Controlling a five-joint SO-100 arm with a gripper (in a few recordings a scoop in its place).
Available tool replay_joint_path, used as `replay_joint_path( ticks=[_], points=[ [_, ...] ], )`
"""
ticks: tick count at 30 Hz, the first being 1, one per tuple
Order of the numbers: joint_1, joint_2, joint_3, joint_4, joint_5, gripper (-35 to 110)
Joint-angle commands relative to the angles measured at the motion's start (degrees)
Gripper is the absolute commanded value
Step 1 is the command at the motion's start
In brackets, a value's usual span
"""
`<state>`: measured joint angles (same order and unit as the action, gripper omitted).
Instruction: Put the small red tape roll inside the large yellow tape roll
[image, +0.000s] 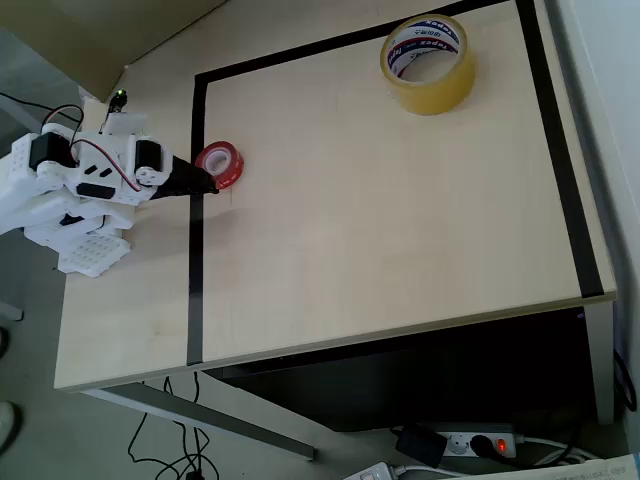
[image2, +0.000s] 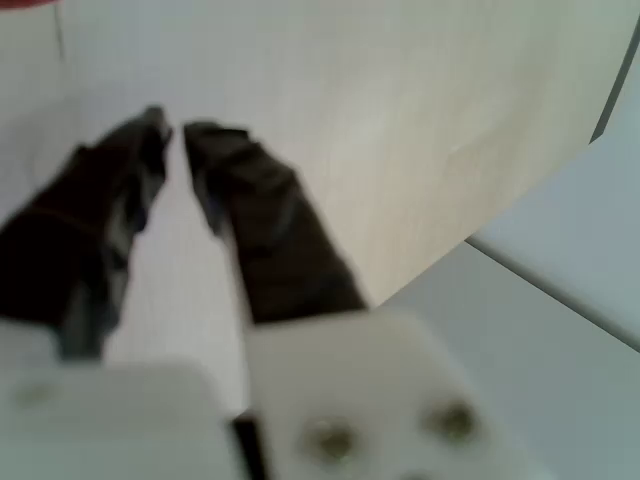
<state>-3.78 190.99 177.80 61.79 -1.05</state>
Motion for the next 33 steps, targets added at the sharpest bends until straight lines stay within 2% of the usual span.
replay_joint_path(
  ticks=[1,8,11,22,33],
  points=[
    [-9.8,0.1,0.9,9.7,0.8,0],
    [-14.2,0.1,0.9,9.6,0.4,0],
    [-10.2,0.1,0.9,9.6,0.4,0],
    [-11.0,0.1,0.9,9.6,0.7,0],
    [-5.2,0.1,-1.5,10.4,0.2,0]
  ],
)
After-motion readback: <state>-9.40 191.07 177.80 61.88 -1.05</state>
